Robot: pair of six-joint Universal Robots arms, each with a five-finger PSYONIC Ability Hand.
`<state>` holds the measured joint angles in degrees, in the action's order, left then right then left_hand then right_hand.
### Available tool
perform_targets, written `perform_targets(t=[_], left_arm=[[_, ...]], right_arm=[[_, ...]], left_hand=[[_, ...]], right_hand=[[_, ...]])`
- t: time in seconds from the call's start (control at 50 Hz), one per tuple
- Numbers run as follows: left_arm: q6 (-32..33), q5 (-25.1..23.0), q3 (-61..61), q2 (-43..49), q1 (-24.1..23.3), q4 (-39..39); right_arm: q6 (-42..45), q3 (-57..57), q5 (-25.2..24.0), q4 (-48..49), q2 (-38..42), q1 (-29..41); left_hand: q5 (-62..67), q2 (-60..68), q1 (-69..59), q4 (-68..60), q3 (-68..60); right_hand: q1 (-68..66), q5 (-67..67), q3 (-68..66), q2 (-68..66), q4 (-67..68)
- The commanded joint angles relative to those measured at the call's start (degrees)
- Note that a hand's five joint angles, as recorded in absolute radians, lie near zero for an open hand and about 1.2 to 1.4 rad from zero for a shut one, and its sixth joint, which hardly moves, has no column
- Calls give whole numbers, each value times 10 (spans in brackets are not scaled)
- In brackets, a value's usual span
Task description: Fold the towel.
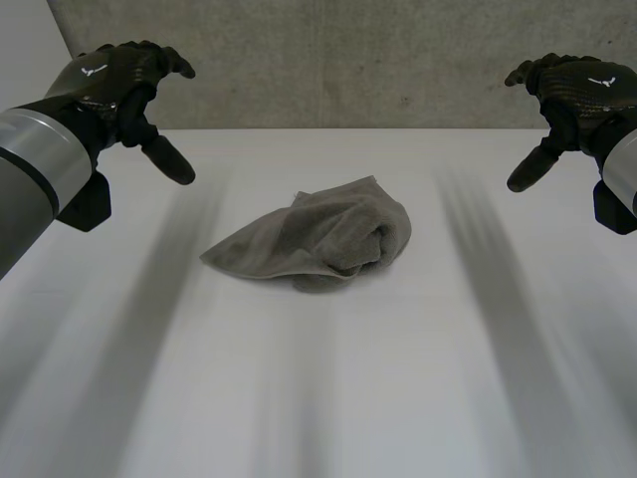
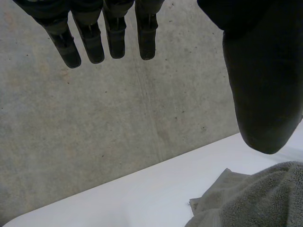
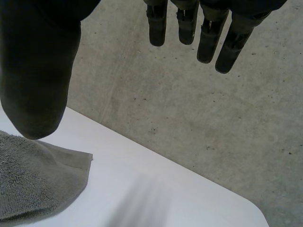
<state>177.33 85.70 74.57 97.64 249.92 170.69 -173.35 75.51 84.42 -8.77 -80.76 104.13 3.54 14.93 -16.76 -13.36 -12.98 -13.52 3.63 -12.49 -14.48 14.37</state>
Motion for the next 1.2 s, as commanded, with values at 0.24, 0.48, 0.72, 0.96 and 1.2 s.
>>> perform_targets(t=[0.24, 0.48, 0.72, 0.96, 1.2], left_arm=[[-1, -3, 4, 4, -6, -5], [1, -6, 1, -1, -7, -1], [2, -31, 21, 17, -8, 51], [2, -72, 91, 72, -8, 113], [56, -99, 95, 206, -23, 169]], right_arm=[[0, 10, 1, 0, 0, 12], [2, 18, -67, 2, 20, 47], [-39, -173, -134, 52, 292, 93], [-45, -302, -127, 50, 464, 106], [-45, -301, -121, 49, 479, 108]], left_hand=[[-16, -30, 49, 34, 30], [-18, -32, 50, 34, 30], [-22, -35, 54, 34, 30], [-23, -37, 55, 34, 30], [-23, -37, 55, 34, 30]], right_hand=[[35, -36, 25, 45, -44], [35, -36, 25, 45, -44], [35, -36, 25, 45, -44], [35, -36, 25, 45, -44], [-368, 366, 25, -358, -44]])
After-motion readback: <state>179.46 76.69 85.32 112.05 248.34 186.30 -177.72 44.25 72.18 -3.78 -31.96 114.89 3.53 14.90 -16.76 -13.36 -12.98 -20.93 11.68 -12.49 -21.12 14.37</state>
